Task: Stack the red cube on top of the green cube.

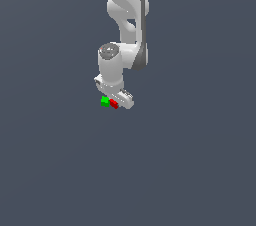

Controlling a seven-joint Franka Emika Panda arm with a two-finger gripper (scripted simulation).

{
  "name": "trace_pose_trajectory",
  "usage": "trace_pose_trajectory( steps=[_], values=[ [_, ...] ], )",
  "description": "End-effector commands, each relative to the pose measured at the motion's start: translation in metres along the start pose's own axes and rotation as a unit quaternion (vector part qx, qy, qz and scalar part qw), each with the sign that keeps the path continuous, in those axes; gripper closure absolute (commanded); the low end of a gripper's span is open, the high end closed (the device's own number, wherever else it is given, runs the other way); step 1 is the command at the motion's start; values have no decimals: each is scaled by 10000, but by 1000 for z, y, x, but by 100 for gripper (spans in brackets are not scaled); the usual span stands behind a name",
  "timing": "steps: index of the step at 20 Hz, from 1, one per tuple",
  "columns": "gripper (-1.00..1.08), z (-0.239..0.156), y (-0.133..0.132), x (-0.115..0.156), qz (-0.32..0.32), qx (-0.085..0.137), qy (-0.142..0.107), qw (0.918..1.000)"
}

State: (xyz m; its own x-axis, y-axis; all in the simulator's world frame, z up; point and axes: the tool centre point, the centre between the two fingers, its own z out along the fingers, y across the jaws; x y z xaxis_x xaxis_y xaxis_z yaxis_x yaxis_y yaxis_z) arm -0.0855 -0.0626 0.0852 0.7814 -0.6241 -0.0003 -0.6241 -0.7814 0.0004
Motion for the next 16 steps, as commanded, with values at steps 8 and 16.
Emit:
trace_pose_trajectory(
  steps=[8,16],
  values=[
    [108,19,69,-1,-1,0,4,10000],
    [-92,23,83,-1,-1,0,4,10000]
  ],
)
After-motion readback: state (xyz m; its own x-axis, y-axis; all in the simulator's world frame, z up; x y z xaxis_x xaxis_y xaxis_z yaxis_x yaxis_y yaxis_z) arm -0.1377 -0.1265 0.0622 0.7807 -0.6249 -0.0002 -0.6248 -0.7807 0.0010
